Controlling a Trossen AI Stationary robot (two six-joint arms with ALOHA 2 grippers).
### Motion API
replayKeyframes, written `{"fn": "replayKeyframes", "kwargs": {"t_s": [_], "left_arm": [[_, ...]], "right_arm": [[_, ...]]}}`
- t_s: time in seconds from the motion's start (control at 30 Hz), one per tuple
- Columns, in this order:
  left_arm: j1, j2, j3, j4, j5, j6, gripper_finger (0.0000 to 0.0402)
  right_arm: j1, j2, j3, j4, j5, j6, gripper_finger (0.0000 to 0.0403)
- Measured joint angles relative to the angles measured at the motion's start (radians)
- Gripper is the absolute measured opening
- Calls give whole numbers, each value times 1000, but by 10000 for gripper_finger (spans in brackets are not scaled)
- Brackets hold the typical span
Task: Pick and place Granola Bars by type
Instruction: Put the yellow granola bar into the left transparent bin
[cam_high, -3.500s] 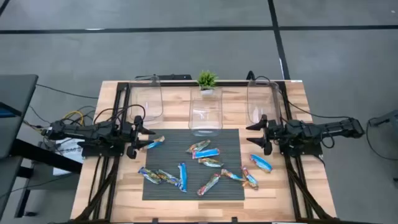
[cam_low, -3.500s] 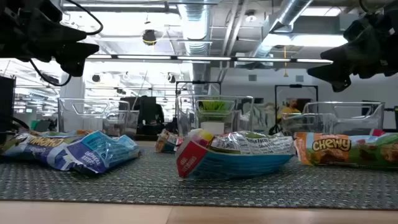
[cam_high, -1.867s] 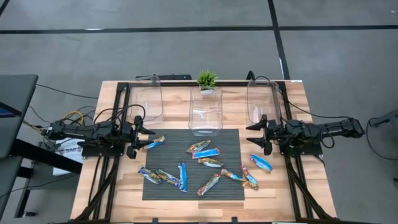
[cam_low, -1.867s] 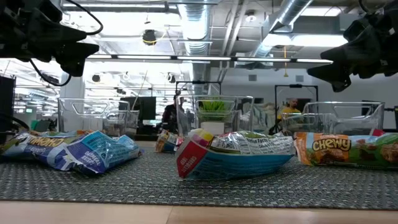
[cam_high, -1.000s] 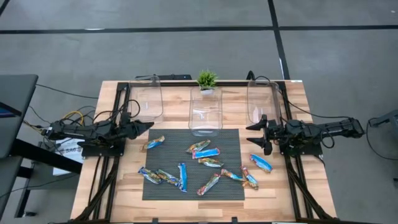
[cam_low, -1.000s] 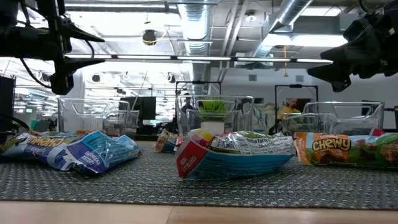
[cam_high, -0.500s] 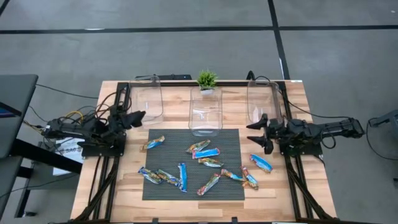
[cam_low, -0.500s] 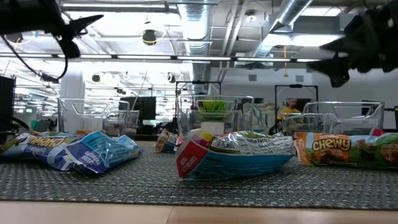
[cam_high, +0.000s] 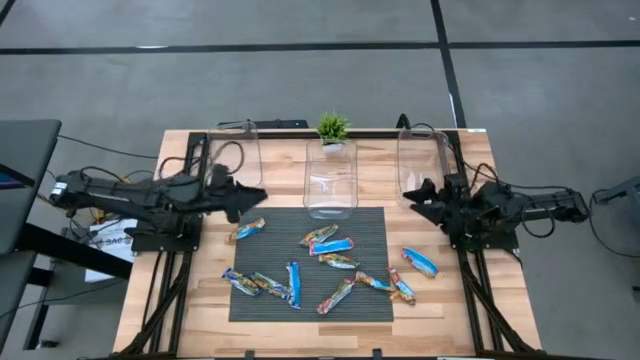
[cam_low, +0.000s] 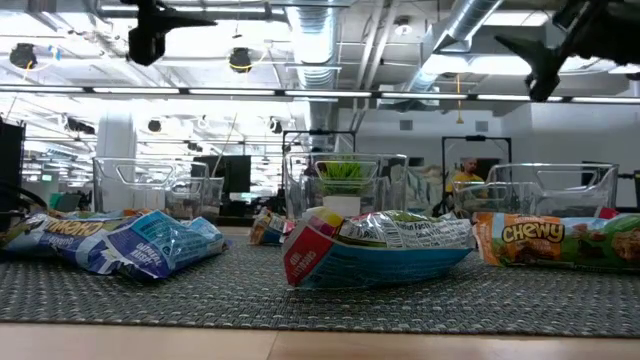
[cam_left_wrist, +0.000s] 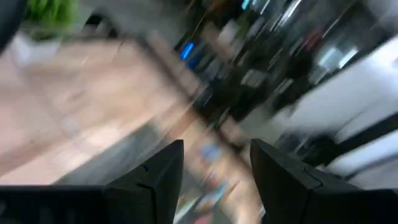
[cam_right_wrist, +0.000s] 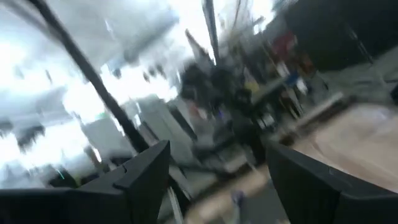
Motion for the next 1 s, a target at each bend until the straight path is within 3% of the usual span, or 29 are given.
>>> {"fn": "replayKeyframes", "kwargs": {"t_s": [0.2,0.37,0.67,1.0], "left_arm": [[24,223,318,-635,29,0,162],[34,403,443,-943,40,1,145],[34,682,445,-1133,142,53,155],[34,905,444,-1091,115,211,189]], "right_arm": [[0,231,274,-428,-17,-142,260],[0,378,464,-676,2,-196,260],[0,561,621,-863,-10,-85,260],[0,617,624,-930,-21,-93,260]]}}
